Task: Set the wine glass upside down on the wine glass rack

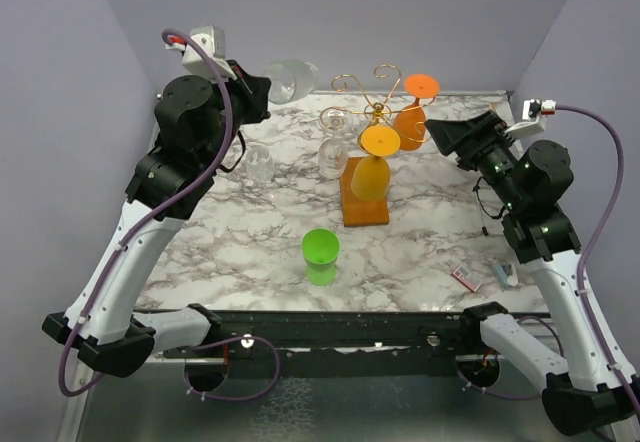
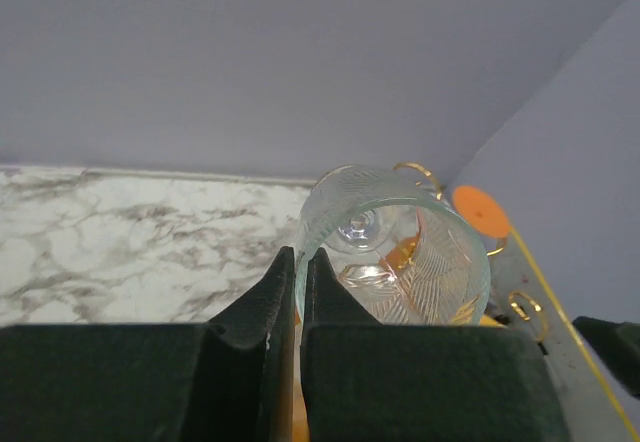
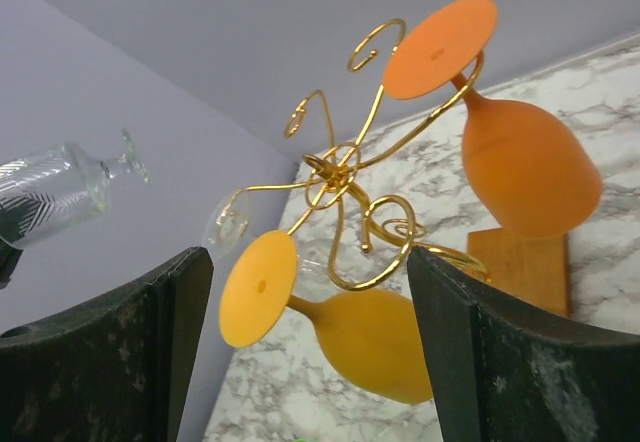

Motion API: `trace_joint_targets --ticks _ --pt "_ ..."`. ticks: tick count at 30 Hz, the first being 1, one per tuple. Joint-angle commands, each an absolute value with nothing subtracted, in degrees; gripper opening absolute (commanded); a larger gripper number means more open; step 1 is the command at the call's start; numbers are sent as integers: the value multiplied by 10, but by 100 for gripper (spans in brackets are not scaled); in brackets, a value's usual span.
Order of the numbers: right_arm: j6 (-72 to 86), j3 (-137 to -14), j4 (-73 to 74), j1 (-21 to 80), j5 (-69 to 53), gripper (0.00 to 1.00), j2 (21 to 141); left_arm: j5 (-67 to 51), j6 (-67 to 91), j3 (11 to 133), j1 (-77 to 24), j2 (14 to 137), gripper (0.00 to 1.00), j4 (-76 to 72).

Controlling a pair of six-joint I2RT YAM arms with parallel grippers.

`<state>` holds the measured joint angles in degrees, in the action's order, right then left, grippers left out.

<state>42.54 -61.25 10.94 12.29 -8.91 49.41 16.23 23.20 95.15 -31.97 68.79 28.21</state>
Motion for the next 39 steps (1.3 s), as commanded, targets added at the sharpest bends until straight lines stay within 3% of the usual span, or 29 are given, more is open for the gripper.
trace_joint_targets --ticks 1,8,19,39 --pt "538 -570 -21 120 -151 84 489 38 243 975 -324 710 0 81" --pt "660 -562 -109 120 -160 84 501 -15 239 999 -370 785 0 -83" --pt "814 -628 -88 120 -108 84 507 58 169 988 -473 860 0 -303" --pt "876 -655 -180 120 -72 91 528 111 128 1000 -540 935 0 -375"
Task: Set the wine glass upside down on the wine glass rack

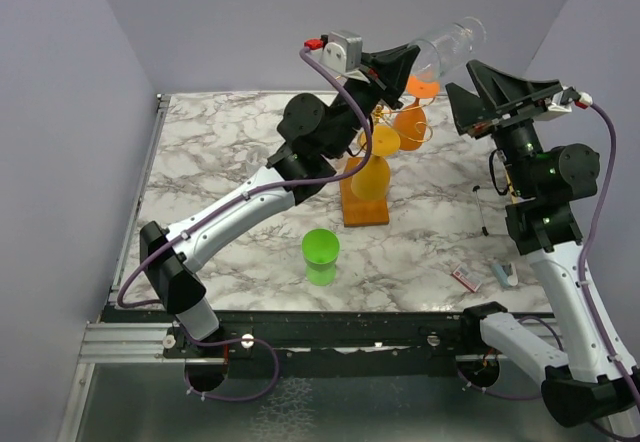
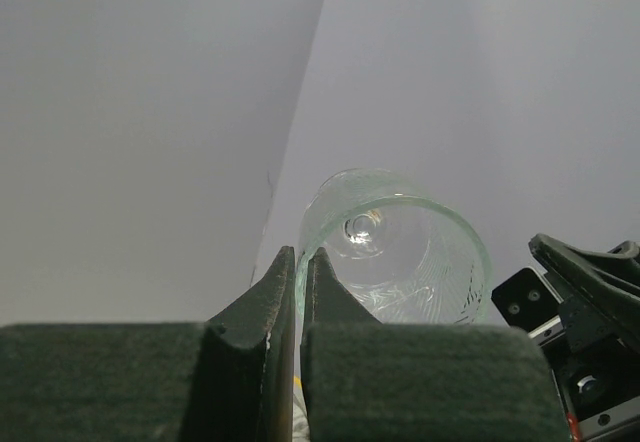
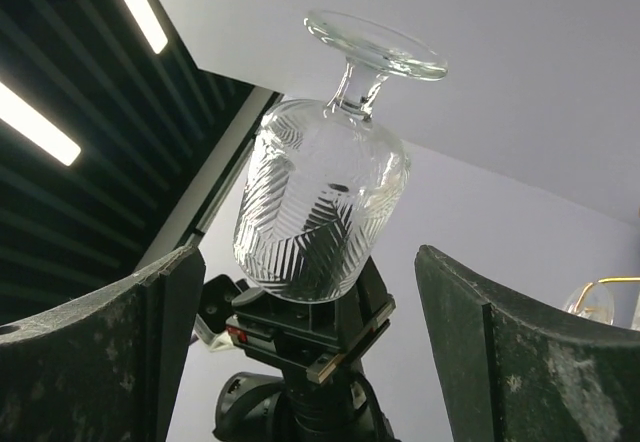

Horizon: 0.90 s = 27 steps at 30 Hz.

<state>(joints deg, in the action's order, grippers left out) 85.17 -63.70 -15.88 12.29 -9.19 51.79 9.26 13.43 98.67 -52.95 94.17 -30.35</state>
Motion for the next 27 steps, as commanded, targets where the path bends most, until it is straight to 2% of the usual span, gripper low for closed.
trace_joint_targets --ticks 1,20,23,27 --pt "886 -654 -181 120 -69 92 532 112 129 998 -542 936 0 -376" --pt "916 -681 -188 120 -81 91 577 113 98 951 -568 942 0 -403" --pt "923 -683 -186 120 -92 87 581 118 91 950 -570 945 0 -403" --pt "937 -682 -184 120 -103 75 579 128 77 949 -574 949 0 -405"
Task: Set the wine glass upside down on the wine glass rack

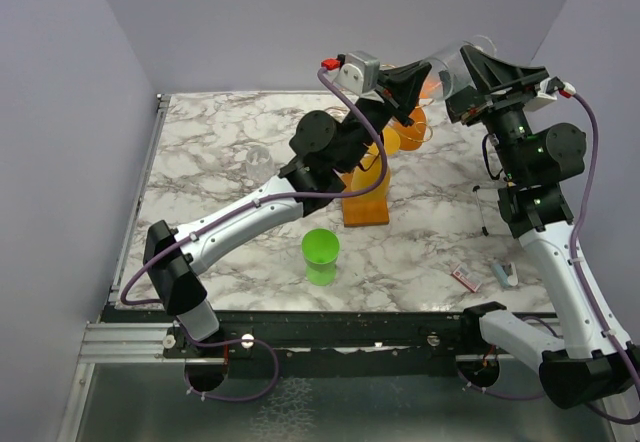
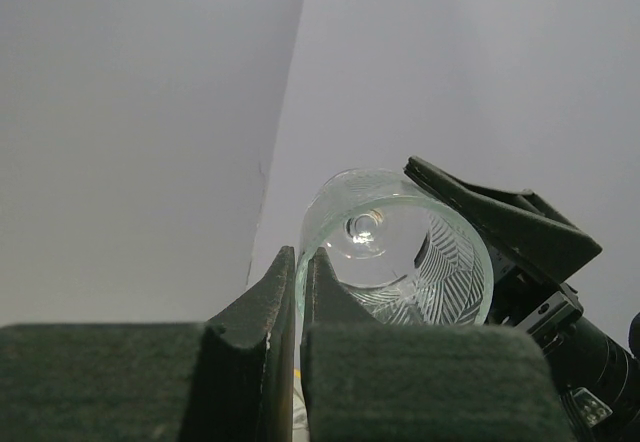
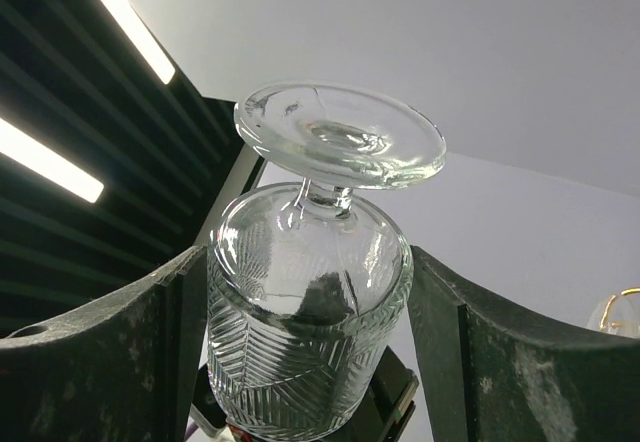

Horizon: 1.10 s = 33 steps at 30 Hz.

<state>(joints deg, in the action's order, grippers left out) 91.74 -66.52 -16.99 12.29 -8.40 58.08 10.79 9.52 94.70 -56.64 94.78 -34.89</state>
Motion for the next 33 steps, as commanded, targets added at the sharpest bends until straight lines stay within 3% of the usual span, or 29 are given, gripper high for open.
trace_joint_targets --ticks 1,4,9,15,19,25,29,33 --pt "941 -683 -180 120 -106 74 578 132 72 949 -575 950 0 -406" --pt "942 -692 -164 120 -109 75 579 140 58 952 -579 955 0 -409" --pt "940 -719 -125 120 -132 84 592 150 31 962 -585 967 0 -412" --pt "946 -721 -129 120 -145 84 596 162 10 969 -589 976 0 -413" --pt "949 -723 -136 120 -154 72 598 163 5 972 -589 982 0 -414" --pt "920 -722 -143 120 -157 39 603 155 5 959 -590 978 0 -413" --pt "853 -712 -146 120 -132 29 588 157 23 916 -590 947 34 -412" --pt "754 -701 -137 120 -102 26 565 148 48 850 -589 891 59 -404"
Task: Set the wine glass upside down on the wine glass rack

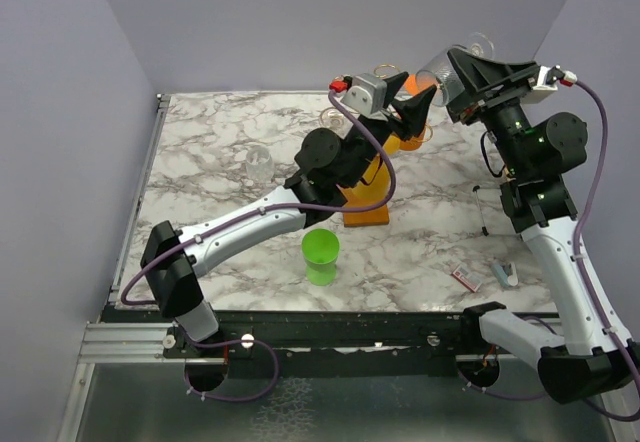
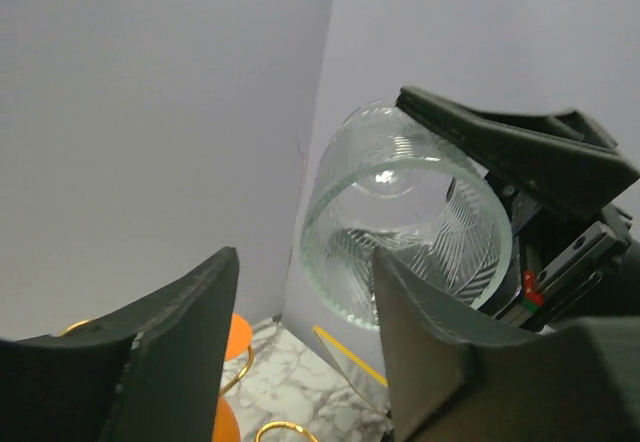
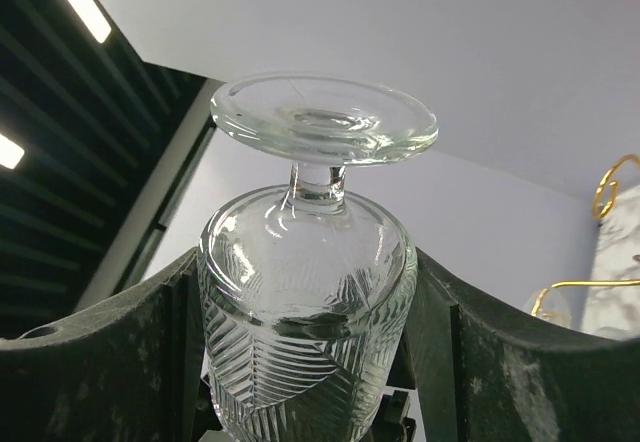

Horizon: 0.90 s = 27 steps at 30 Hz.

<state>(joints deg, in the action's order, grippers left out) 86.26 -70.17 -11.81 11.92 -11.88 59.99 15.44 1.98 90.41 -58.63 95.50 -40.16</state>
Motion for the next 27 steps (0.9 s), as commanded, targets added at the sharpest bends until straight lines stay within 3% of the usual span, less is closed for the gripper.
trace_joint_targets --ticks 1,8,11,15,20,27 --pt "728 -701 -130 120 -97 25 559 145 57 834 -588 874 63 -396" --pt "521 -706 -109 120 -82 24 527 105 130 772 -584 759 78 -302" --pt "387 -716 -95 120 -129 24 515 71 148 806 -581 741 90 -219" --pt "227 -712 -70 120 -166 25 480 37 199 908 -571 766 98 -73" --pt "57 -699 -35 120 -232 24 438 -142 295 1009 -531 813 99 -3" --pt "-103 -682 -2 120 -274 23 409 -349 516 1037 -466 877 97 -63"
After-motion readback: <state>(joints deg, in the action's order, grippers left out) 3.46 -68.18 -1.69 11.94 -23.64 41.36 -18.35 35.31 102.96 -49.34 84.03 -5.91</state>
